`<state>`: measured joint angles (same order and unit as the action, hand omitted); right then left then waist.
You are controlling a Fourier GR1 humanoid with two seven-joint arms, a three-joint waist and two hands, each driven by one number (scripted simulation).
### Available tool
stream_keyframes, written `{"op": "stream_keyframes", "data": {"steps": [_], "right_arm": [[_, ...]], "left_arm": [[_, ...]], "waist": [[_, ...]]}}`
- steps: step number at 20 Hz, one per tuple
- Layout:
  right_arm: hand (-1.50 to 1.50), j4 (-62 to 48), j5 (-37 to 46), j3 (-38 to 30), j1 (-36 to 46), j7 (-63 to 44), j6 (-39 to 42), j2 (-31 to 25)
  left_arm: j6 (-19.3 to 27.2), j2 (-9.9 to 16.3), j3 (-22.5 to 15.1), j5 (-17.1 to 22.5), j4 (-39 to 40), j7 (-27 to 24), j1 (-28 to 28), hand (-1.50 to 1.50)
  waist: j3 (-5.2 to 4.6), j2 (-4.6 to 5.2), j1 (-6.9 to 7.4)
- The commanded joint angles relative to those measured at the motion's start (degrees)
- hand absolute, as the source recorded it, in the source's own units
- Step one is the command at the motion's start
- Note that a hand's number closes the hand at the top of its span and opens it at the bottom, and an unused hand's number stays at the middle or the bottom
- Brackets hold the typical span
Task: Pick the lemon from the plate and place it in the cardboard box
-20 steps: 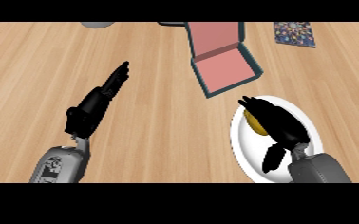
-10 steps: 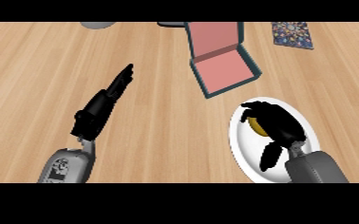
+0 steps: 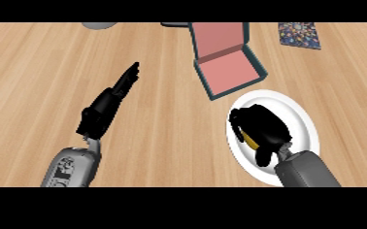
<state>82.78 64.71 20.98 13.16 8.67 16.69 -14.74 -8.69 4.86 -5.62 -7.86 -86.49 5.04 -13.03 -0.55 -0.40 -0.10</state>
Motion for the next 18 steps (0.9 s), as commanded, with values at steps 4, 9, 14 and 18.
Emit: {"op": "stream_keyframes", "data": {"steps": [4,9,14,18], "right_arm": [[1.50,8.17,4.11,3.43,-0.85,-1.59,-5.53,4.29],[1.50,26.07,1.04,-0.48,-4.92,-1.58,-1.17,-0.88],[1.50,39.36,-3.94,-2.40,-7.84,-2.87,6.38,-0.80],[1.50,50.46,-14.75,-8.68,-8.52,-4.23,14.98,0.02]], "left_arm": [[-0.85,0.21,0.53,0.34,-0.93,1.11,0.21,0.00],[-1.09,-0.18,-0.04,0.86,-3.92,1.28,3.67,0.00],[-0.67,0.04,0.53,-0.63,-1.06,-1.25,2.54,0.00],[-0.49,-0.07,-0.24,-1.00,-3.76,0.50,4.11,0.00]], "waist": [[0.55,0.30,0.02],[0.53,0.10,-0.45],[0.53,0.25,-0.46],[0.53,0.10,-0.61]]}}
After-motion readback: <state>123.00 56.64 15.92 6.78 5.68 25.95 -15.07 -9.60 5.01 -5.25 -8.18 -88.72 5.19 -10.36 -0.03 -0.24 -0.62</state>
